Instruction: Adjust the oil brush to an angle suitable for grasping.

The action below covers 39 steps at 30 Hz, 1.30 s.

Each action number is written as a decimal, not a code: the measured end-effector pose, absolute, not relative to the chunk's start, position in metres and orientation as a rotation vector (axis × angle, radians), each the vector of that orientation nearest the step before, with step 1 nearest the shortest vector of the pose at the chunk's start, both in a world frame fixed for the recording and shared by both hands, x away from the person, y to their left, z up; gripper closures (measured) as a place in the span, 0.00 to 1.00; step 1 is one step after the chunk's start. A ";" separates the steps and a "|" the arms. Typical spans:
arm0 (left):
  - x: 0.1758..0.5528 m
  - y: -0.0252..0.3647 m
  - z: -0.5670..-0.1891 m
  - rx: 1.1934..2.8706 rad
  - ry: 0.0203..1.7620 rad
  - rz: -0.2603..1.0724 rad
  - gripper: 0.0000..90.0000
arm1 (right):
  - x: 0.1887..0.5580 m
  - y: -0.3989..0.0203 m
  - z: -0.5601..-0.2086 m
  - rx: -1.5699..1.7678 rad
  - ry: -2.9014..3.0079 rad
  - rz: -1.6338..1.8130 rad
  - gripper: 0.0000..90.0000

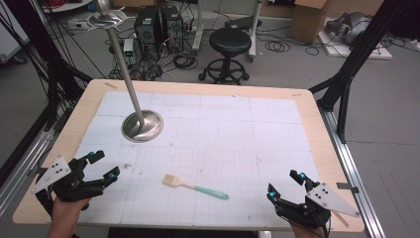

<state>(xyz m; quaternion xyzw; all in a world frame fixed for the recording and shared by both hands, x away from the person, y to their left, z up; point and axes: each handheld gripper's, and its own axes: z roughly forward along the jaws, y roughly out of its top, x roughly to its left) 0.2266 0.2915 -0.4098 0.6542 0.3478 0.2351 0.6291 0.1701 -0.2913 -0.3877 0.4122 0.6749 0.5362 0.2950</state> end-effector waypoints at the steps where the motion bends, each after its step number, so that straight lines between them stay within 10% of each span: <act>1: 0.227 0.292 -0.410 1.492 0.799 0.537 0.20 | 0.171 -0.291 -0.389 1.098 1.802 1.422 0.19; 14: 0.224 0.284 -0.412 1.519 0.791 0.524 0.20 | 0.183 -0.270 -0.398 1.166 1.845 1.430 0.23; 26: 0.227 0.279 -0.416 1.549 0.782 0.503 0.21 | 0.192 -0.222 -0.418 1.003 2.142 1.435 0.79; 39: 0.230 0.280 -0.418 1.564 0.786 0.499 0.21 | 0.202 -0.188 -0.434 0.973 2.355 1.308 0.99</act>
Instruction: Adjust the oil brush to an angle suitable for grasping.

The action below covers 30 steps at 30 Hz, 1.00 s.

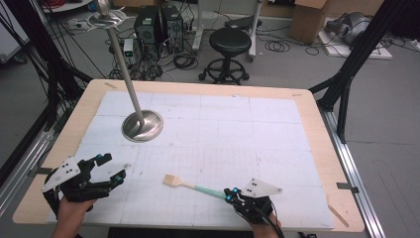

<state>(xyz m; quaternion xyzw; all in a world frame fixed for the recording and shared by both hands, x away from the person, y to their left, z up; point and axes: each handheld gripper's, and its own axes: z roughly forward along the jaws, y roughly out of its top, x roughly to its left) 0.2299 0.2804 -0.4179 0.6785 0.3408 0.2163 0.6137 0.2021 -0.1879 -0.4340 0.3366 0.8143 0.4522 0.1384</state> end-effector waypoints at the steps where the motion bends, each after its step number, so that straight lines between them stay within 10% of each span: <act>1: 0.230 0.280 -0.418 1.564 0.786 0.499 0.21 | 0.203 -0.184 -0.435 0.960 2.370 1.306 0.99; 30: 0.231 0.282 -0.420 1.557 0.811 0.494 0.22 | 0.258 -0.163 -0.447 1.161 2.387 1.121 0.99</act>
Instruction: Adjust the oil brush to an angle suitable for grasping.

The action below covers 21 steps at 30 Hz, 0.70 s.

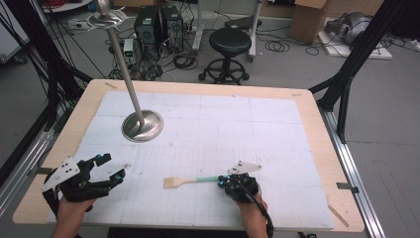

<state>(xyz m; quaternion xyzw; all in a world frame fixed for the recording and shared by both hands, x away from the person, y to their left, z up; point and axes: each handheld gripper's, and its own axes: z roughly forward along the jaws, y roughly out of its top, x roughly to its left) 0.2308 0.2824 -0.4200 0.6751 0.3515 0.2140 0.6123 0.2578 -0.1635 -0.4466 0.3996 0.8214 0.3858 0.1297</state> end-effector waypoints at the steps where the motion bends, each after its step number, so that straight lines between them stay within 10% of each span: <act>1: 0.231 0.282 -0.420 1.557 0.811 0.494 0.22 | 0.261 -0.163 -0.446 1.171 2.382 1.119 0.99; 21: 0.230 0.282 -0.421 1.553 0.816 0.488 0.23 | 0.287 -0.101 -0.438 1.169 2.421 1.247 0.98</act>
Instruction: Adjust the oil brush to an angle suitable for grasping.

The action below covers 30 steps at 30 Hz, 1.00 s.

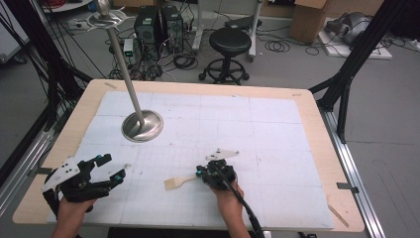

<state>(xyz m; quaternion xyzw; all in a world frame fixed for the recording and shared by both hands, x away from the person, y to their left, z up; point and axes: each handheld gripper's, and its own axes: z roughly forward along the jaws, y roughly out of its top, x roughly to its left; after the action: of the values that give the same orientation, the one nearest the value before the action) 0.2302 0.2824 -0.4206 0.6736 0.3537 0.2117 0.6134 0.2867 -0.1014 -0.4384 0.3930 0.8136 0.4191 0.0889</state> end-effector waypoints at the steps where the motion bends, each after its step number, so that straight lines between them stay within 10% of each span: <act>1: 0.230 0.283 -0.421 1.552 0.817 0.488 0.23 | 0.288 -0.095 -0.439 1.154 2.434 1.242 0.98; 11: 0.231 0.283 -0.421 1.557 0.816 0.487 0.23 | 0.285 -0.081 -0.444 1.075 2.545 1.170 0.99; 23: 0.231 0.282 -0.420 1.562 0.813 0.488 0.23 | 0.278 -0.199 -0.439 1.343 2.216 1.088 0.99; 30: 0.231 0.281 -0.421 1.570 0.810 0.486 0.23 | 0.278 -0.201 -0.450 1.352 2.205 1.115 0.99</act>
<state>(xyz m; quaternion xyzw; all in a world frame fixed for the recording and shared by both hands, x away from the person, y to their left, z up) 0.2312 0.2805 -0.4205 0.6795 0.3508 0.2103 0.6091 0.2777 -0.2009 -0.4498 0.4737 0.7726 0.3907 0.1615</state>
